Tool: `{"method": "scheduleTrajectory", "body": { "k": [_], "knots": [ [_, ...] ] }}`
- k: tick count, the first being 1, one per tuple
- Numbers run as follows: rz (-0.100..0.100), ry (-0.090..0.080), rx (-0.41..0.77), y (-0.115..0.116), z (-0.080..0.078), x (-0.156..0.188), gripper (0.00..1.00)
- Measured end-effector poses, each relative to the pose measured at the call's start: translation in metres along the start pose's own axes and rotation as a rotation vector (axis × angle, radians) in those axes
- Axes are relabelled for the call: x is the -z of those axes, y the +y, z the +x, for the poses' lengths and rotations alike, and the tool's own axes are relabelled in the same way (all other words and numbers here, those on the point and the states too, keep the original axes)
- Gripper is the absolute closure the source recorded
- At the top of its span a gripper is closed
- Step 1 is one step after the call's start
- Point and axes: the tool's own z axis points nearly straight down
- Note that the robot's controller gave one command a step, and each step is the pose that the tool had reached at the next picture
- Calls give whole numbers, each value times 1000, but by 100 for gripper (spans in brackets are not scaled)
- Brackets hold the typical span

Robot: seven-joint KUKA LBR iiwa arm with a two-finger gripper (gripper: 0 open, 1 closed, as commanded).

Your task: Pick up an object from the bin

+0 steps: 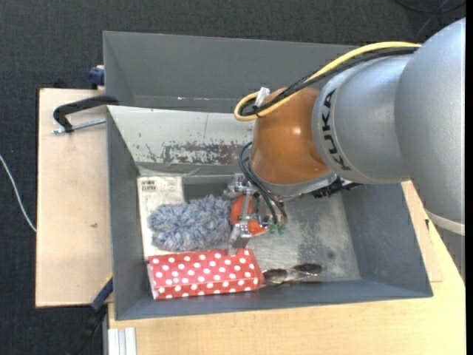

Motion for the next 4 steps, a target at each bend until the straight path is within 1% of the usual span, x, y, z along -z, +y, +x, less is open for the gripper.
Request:
{"method": "scheduleTrajectory", "body": {
  "k": [1,2,3,4],
  "knots": [
    [2,-5,-13,-8,7,-15,0],
    [-1,-7,259,-60,-27,-2,0],
    [1,-9,298,-76,-35,2,0],
    [2,-4,310,-82,-39,-15,0]
  ]
}}
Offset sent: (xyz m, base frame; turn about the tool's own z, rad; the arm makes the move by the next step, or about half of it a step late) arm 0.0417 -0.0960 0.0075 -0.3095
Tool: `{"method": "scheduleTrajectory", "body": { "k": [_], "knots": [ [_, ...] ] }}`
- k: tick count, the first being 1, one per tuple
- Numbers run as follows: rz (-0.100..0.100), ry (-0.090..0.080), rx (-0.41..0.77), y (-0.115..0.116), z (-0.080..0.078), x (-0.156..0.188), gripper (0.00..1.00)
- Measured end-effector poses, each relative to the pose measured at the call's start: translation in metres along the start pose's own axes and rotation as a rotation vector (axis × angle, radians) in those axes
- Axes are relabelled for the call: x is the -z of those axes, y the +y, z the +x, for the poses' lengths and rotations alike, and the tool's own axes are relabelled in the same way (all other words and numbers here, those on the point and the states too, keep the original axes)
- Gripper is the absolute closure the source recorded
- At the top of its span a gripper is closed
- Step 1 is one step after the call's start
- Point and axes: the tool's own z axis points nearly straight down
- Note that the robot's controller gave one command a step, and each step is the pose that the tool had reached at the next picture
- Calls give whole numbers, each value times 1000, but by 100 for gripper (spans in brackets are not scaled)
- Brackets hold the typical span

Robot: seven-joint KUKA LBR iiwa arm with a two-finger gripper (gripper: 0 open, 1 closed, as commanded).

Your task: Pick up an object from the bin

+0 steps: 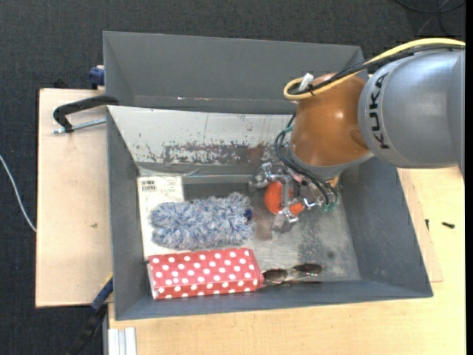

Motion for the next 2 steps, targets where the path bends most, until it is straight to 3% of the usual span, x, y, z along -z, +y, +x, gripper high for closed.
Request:
{"method": "scheduleTrajectory", "body": {
  "k": [1,2],
  "knots": [
    [-1,-2,224,36,-11,-9,0],
    [-2,-1,16,65,-3,-22,0]
  ]
}}
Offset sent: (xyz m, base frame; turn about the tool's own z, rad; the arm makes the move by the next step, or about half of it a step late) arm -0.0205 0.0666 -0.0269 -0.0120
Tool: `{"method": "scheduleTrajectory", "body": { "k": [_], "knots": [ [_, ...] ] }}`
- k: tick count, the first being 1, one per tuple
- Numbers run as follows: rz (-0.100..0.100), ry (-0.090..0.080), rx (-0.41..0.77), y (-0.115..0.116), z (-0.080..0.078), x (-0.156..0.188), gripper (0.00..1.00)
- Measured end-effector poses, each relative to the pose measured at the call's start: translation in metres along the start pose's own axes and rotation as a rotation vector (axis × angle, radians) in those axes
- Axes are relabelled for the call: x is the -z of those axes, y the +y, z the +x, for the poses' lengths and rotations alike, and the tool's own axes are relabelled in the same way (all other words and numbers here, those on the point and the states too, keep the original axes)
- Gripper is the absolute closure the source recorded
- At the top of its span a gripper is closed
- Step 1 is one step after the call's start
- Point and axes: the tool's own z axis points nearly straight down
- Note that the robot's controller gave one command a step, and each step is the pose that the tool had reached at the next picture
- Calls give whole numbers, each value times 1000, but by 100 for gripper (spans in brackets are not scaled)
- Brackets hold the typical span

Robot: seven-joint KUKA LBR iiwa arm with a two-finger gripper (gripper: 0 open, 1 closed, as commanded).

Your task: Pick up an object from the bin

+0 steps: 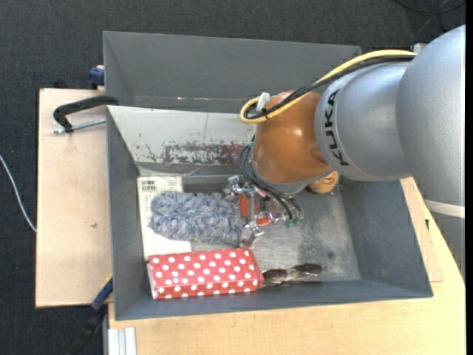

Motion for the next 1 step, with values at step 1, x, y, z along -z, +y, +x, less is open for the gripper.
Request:
{"method": "scheduleTrajectory", "body": {
  "k": [1],
  "knots": [
    [0,0,-54,27,-24,17,0]
  ]
}}
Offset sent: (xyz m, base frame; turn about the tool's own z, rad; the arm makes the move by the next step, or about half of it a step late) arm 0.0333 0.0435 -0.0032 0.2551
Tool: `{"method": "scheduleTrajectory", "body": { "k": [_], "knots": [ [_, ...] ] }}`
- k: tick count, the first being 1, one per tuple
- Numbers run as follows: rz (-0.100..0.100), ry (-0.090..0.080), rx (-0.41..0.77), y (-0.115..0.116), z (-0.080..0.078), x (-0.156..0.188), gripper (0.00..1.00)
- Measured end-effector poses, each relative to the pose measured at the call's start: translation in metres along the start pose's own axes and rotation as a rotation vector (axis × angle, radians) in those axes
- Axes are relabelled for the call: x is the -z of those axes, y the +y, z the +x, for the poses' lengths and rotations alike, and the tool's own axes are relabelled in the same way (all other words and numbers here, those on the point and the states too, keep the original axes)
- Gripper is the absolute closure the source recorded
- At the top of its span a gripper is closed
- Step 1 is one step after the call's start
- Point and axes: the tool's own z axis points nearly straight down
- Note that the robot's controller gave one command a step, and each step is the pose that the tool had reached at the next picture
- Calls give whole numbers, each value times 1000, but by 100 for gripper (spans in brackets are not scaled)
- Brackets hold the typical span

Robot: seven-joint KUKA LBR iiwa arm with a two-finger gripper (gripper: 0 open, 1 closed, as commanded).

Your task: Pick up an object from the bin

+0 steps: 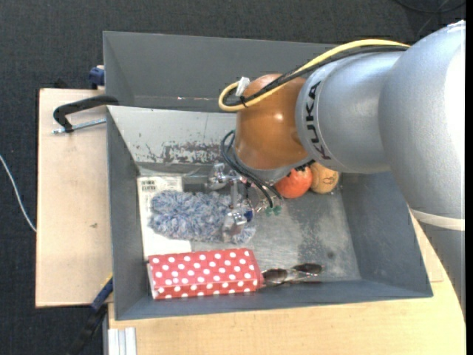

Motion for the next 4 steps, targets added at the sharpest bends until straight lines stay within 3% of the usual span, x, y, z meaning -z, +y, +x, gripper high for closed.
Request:
{"method": "scheduleTrajectory", "body": {
  "k": [1,2,3,4],
  "knots": [
    [-1,-7,-201,6,-24,-15,100],
    [-1,-7,-201,6,-24,-15,100],
    [0,-1,-203,36,-28,106,100],
    [0,-1,-203,36,-27,105,100]
  ]
}}
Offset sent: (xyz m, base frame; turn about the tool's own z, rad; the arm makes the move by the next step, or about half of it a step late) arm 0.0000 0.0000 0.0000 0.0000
